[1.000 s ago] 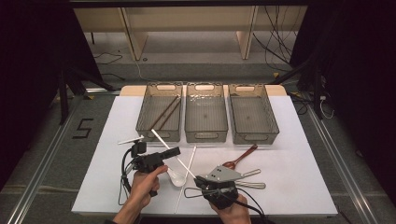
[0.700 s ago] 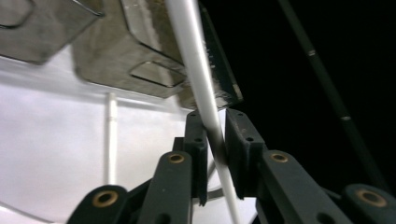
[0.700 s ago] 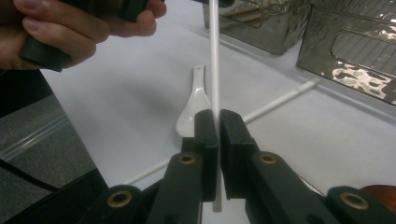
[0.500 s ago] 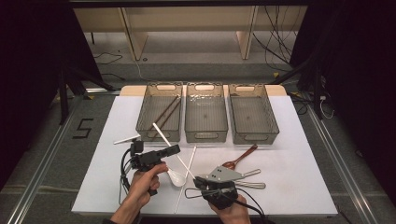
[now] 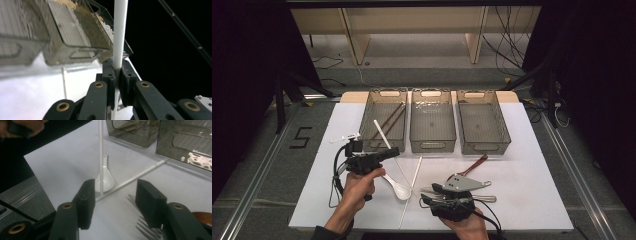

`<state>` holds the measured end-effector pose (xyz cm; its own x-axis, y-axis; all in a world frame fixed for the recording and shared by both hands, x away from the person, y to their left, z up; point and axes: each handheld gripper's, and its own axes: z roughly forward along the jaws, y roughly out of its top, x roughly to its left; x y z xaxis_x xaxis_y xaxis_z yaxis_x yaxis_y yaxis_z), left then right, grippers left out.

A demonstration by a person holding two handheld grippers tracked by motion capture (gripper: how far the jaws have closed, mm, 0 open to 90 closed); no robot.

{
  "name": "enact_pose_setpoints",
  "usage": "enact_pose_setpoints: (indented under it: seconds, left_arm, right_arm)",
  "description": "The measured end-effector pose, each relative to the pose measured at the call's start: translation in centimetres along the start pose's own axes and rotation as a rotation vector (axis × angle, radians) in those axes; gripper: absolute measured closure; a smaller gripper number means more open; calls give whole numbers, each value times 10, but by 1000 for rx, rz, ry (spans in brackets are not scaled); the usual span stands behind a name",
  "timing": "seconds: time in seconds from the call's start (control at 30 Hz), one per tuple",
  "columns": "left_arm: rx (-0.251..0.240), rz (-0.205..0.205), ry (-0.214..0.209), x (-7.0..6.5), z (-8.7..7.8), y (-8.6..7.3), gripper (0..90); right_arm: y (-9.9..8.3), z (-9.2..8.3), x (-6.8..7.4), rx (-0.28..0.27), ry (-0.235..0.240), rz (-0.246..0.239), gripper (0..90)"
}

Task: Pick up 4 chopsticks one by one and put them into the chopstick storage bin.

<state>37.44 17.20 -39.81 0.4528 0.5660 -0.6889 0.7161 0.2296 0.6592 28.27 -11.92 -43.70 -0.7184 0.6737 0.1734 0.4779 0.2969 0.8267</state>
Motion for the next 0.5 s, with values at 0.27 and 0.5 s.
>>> enact_pose_setpoints:
  seconds: [0.27, 0.5]
  left_arm:
    - [27, 109, 88, -4, -2, 45, 838]
    - [23, 163, 154, -4, -3, 82, 838]
  right_arm:
    - [-4, -9, -9, -2, -4, 4, 386]
    - [-6, -15, -15, -11, -16, 16, 347]
